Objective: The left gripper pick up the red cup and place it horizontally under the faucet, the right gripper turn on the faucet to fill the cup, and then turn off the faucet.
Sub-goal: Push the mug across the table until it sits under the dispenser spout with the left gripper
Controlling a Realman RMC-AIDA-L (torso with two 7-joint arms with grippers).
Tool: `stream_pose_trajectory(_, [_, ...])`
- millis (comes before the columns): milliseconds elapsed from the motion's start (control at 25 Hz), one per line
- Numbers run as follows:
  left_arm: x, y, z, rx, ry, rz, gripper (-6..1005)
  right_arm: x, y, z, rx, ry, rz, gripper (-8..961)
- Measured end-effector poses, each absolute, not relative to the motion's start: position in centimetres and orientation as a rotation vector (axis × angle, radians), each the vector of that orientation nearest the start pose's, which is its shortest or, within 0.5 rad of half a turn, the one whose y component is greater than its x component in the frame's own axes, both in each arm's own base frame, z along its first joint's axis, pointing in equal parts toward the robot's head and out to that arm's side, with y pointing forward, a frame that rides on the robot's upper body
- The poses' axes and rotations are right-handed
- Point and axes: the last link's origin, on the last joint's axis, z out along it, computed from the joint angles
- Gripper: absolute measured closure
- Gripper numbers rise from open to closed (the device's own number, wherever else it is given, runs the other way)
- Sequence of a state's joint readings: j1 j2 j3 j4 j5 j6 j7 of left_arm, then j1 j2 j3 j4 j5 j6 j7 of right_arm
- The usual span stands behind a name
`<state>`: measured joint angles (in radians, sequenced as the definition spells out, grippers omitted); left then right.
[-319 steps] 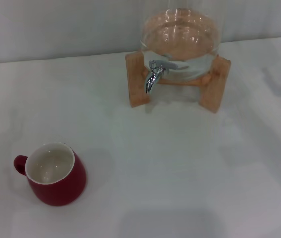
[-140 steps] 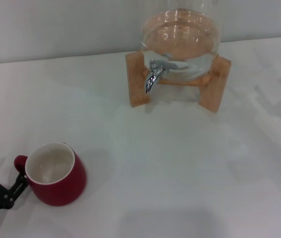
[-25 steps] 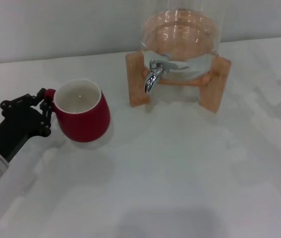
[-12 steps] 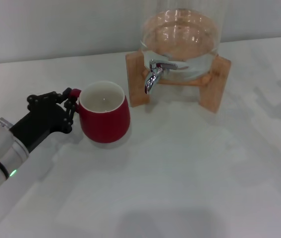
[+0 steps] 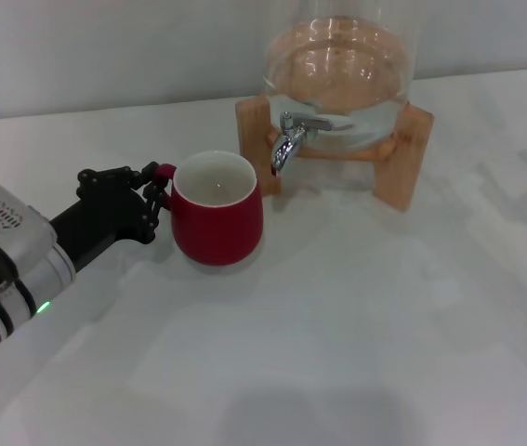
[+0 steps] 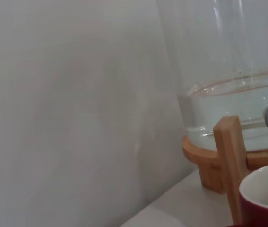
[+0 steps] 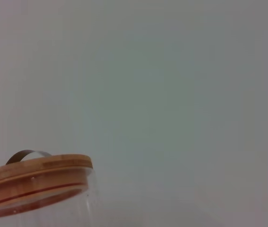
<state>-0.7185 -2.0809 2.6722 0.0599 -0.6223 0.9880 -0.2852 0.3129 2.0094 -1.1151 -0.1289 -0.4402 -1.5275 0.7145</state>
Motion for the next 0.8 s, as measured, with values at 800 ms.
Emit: stream_pose_trajectory(800, [-23.1, 38.8, -9.4, -2.396, -0.179, -0.487, 904, 34.6, 28.8, 6.3, -1.520, 0.595, 1.167, 125])
